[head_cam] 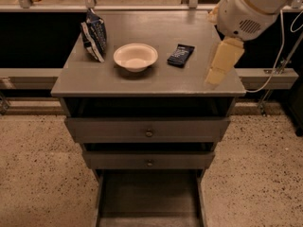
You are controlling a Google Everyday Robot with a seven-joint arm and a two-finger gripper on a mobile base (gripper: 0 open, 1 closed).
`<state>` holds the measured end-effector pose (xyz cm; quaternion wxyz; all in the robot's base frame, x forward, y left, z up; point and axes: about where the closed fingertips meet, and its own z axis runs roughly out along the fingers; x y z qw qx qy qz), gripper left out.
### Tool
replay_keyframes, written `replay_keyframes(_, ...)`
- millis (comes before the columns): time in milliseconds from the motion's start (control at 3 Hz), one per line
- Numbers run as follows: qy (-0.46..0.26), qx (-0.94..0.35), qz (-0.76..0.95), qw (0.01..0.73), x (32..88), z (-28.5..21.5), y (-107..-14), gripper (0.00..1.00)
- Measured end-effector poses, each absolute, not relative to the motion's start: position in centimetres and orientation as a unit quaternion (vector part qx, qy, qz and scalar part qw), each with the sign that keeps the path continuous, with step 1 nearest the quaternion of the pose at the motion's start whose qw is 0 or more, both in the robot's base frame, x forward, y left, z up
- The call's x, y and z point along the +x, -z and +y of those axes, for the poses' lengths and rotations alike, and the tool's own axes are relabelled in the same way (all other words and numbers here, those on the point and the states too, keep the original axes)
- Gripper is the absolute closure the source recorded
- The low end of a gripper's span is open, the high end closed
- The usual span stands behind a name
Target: Place blue chip bag into bottom drawer
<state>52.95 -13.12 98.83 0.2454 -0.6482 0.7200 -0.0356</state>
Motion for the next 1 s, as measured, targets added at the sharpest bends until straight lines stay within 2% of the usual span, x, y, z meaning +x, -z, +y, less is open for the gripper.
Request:
replay_keyframes(333,0.039,-0.674,0.68,0.286,55.3,-8.9,-98.8,0.0)
replay_keyframes(1000,0.064,-0.699,0.64,0.313,57.0,-7.0,-99.4,0.0)
